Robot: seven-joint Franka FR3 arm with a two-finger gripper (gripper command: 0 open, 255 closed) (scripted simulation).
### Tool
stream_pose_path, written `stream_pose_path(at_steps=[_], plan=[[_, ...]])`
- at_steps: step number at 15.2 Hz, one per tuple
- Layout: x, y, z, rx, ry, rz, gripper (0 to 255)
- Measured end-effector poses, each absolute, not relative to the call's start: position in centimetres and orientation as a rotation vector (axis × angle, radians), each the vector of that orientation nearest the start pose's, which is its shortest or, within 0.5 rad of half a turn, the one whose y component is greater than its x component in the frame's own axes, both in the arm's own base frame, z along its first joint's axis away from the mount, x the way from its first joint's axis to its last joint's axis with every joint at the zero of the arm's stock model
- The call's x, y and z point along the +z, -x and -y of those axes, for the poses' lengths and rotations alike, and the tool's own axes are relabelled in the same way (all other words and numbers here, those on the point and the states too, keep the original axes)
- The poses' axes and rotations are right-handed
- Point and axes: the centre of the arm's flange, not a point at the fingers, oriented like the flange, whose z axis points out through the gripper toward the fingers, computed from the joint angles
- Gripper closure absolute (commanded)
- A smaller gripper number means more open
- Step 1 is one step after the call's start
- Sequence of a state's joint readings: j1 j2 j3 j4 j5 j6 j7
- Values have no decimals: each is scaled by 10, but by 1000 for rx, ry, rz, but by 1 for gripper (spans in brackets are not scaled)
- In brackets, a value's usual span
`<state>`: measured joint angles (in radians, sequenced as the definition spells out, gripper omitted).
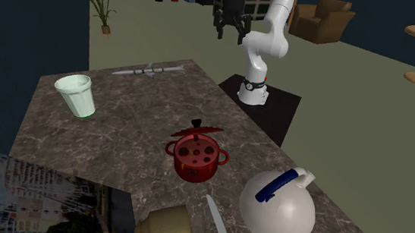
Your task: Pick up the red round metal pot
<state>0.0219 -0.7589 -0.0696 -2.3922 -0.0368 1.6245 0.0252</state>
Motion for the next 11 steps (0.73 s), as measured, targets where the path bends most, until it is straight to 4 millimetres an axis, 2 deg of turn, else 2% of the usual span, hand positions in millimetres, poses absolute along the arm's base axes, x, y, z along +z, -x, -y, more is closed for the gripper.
stream_pose_path(at_steps=[1,3,6,7,11], plan=[[569,-318,24,16,3129,-80,0],[562,-330,26,-7,3101,-95,0],[542,-351,27,-61,3034,-130,0],[534,-356,21,-79,3010,-141,0],[507,-396,23,-152,2911,-188,0]])
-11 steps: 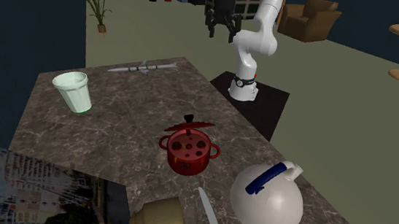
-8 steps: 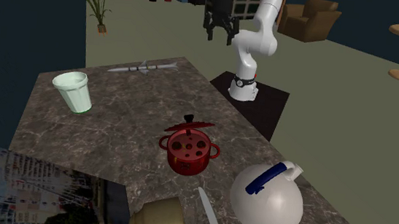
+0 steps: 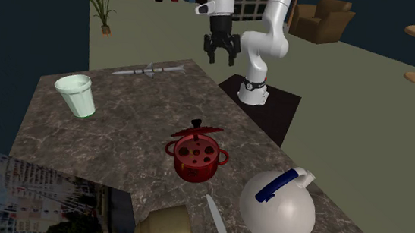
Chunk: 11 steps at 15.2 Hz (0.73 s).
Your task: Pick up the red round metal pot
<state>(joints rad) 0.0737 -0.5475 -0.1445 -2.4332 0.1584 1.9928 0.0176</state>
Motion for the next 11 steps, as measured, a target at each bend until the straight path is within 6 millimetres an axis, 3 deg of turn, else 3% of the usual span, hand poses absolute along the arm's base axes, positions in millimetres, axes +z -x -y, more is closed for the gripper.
stream_pose_path(at_steps=[11], plan=[[454,-503,7,-338,2625,-304,0]])
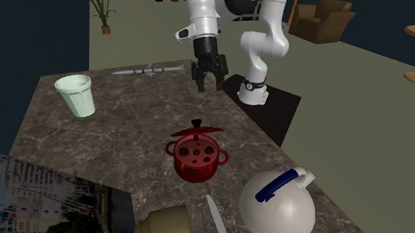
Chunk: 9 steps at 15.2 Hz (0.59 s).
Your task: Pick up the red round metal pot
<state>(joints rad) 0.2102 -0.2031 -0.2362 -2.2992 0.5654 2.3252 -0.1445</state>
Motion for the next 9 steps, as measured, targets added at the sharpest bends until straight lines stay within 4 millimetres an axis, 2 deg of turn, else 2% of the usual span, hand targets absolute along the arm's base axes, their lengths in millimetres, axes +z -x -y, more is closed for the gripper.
stream_pose_path(at_steps=[6,9], plan=[[430,-566,8,-428,2466,-361,0],[417,-580,7,-449,2423,-376,0]])
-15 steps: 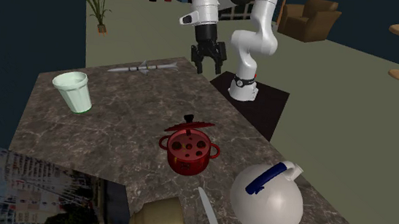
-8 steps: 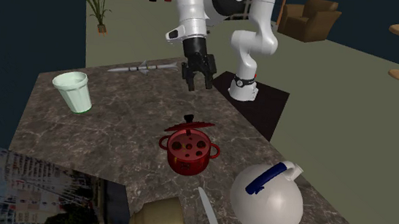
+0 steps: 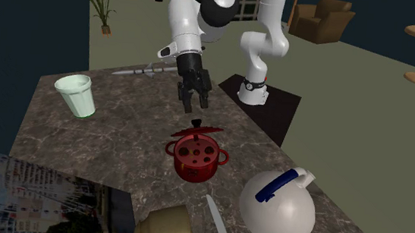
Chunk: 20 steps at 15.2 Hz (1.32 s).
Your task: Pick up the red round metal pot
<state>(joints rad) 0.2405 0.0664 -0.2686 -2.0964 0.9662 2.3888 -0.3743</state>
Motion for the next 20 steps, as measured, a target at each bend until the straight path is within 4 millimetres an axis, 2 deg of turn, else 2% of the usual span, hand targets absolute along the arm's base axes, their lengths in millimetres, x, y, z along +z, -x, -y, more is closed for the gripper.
stream_pose_path(at_steps=[6,7,17,20], plan=[[386,-582,5,-452,2417,-379,0],[384,-582,5,-452,2417,-379,255],[383,-582,6,-456,2415,-380,255],[390,-581,5,-450,2418,-379,255]])
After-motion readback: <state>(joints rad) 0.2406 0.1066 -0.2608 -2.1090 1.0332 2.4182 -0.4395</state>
